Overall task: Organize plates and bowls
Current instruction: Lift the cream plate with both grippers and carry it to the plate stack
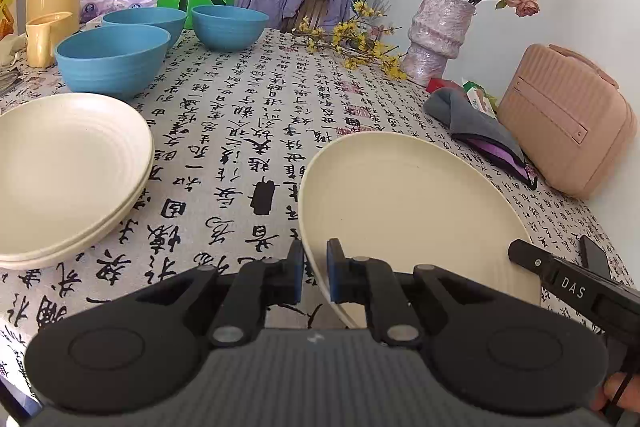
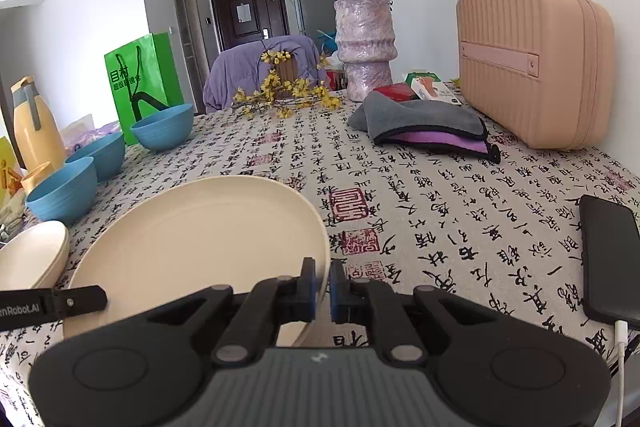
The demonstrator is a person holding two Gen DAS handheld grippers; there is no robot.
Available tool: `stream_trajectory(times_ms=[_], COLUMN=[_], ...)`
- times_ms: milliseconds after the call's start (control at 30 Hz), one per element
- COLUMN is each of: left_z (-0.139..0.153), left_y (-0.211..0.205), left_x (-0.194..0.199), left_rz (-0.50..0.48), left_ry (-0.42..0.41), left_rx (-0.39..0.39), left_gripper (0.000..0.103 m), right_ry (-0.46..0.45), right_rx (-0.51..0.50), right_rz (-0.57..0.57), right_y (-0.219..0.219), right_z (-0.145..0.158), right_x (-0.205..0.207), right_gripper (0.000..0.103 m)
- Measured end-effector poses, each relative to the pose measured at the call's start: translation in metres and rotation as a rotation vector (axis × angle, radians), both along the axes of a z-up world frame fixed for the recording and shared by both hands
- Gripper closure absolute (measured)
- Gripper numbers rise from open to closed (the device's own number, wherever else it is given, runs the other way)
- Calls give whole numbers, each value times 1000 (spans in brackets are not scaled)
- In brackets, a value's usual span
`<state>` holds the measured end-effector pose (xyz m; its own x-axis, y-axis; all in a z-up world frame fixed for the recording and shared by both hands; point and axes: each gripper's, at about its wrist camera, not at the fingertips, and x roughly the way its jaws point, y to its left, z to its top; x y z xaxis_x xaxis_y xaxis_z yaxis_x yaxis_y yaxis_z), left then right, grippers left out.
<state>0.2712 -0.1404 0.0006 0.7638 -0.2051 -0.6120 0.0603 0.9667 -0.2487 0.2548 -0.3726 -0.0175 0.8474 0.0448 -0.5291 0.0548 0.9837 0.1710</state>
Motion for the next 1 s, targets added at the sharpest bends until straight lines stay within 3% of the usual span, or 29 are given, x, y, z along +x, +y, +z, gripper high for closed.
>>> stream_trajectory(times_ms=[333,733,1000], left_z=[10,24,17], left_y=[47,172,228], left_x=[-8,-8,-4], left_rz=[69,268,323], left_ry=[-14,-34,-6], left_rx=[9,57,53], left_gripper=[91,91,91], right_ry=[-8,-23,-14], right_rx=[30,46,10], right_rz=[55,250,329], right_y=[36,166,239], right_z=[11,21,16], right_x=[6,52,71], right_gripper=[96,96,96])
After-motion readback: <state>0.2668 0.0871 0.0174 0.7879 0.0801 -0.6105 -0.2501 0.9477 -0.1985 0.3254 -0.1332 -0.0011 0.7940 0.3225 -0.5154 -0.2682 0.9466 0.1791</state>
